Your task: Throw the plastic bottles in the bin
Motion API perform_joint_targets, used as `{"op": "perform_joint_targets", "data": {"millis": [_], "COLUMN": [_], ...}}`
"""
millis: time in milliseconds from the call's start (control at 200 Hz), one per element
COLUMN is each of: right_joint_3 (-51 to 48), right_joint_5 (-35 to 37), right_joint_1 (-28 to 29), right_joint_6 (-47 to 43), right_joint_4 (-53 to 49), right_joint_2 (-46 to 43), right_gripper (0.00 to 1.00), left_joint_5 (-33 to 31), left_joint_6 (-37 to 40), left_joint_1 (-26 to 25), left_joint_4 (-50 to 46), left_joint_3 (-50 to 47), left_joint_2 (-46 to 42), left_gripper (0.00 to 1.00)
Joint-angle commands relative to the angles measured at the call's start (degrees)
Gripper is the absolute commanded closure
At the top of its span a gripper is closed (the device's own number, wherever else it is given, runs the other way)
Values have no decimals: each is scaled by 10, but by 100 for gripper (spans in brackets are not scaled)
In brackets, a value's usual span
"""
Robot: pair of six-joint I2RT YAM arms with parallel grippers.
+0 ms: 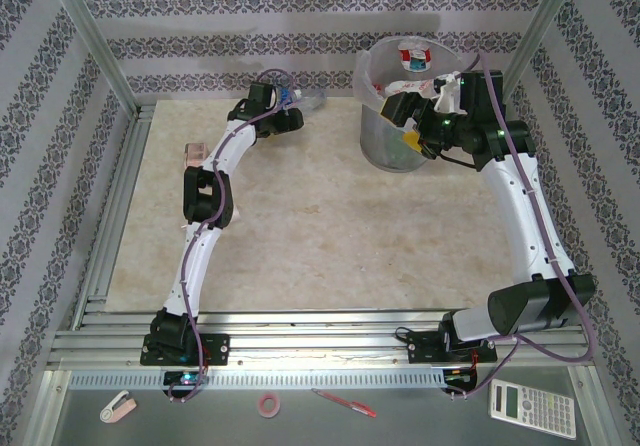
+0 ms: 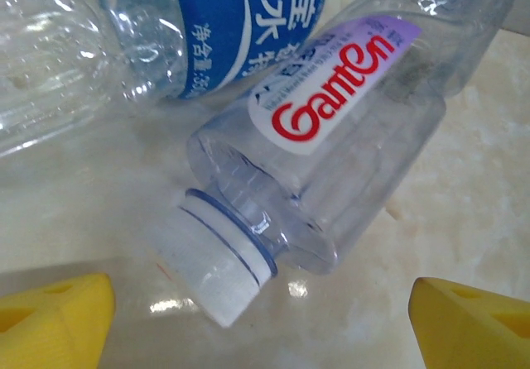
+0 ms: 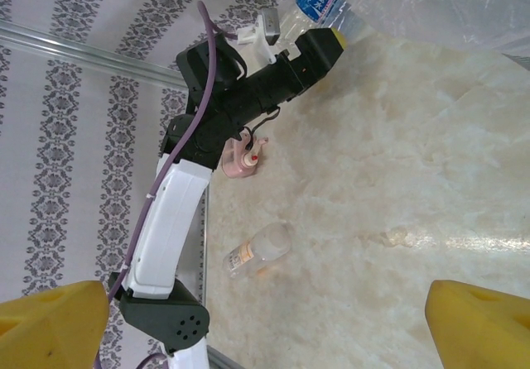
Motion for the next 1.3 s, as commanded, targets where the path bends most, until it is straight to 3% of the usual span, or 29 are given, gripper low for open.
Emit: {"op": "perform_joint_targets", "data": {"millis": [0, 315, 540, 994, 1294], "right_joint_3": [-12, -24, -36, -54, -62], "right_joint_5": [-6, -4, -2, -5, -2], "right_joint_1": [3, -1, -1, -1, -2], "right_joint_6": [-15, -15, -12, 0, 3], "right_joint_4": [11, 15, 19, 32, 40], "right_joint_2": [1, -6, -10, -18, -27], "right_gripper": [2, 2, 2, 2, 2], "left_joint_5": [32, 77, 84, 103, 115], "left_joint_6": [-30, -73, -81, -71, -46], "left_joint_1": [7, 6, 6, 5, 4], "left_joint_4": [39, 95, 98, 61, 116], "left_joint_3": [23, 27, 27, 19, -137], "left_joint_2": [16, 36, 40, 34, -62], "left_gripper": [9, 18, 38, 64, 79]}}
